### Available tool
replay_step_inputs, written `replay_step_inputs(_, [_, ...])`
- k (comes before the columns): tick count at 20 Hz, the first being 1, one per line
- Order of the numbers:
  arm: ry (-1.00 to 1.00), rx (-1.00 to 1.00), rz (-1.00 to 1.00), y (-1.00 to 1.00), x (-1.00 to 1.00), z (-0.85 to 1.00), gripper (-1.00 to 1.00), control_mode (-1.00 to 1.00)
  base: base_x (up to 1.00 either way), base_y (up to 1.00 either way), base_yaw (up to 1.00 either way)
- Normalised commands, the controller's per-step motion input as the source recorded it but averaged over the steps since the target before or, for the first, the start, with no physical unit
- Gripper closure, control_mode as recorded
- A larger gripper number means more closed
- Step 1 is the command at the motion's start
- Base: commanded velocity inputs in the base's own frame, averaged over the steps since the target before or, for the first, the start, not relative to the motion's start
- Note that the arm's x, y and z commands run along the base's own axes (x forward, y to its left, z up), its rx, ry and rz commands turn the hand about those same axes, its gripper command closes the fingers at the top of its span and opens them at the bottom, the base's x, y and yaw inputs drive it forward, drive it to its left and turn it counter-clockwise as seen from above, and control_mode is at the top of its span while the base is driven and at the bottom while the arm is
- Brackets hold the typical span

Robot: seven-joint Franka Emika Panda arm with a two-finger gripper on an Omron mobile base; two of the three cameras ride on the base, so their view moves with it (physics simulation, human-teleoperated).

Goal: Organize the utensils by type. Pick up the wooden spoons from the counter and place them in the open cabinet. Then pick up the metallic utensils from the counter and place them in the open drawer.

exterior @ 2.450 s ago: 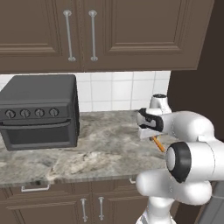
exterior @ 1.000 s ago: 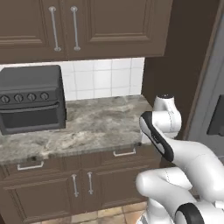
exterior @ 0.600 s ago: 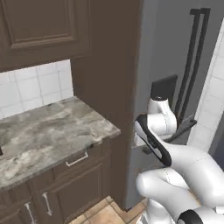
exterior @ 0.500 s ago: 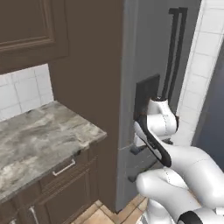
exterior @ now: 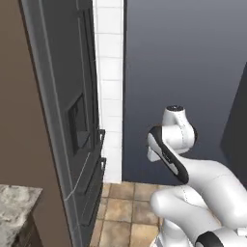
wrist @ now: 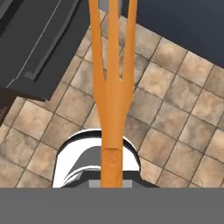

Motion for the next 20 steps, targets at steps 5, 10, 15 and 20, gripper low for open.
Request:
replay_step_inputs(5, [0.00, 0.00, 0.00, 0.00, 0.00, 0.00, 1.00, 1.00, 0.00, 0.11, -1.00])
replay_step_inputs(10, [0.00, 0.00, 0.00, 0.00, 0.00, 0.00, 1.00, 1.00, 0.00, 0.11, -1.00])
replay_step_inputs(15, [0.00, 0.00, 0.00, 0.00, 0.00, 0.00, 1.00, 1.00, 0.00, 0.10, -1.00])
replay_step_inputs(20, [0.00, 0.00, 0.00, 0.00, 0.00, 0.00, 1.00, 1.00, 0.24, 0.19, -0.92])
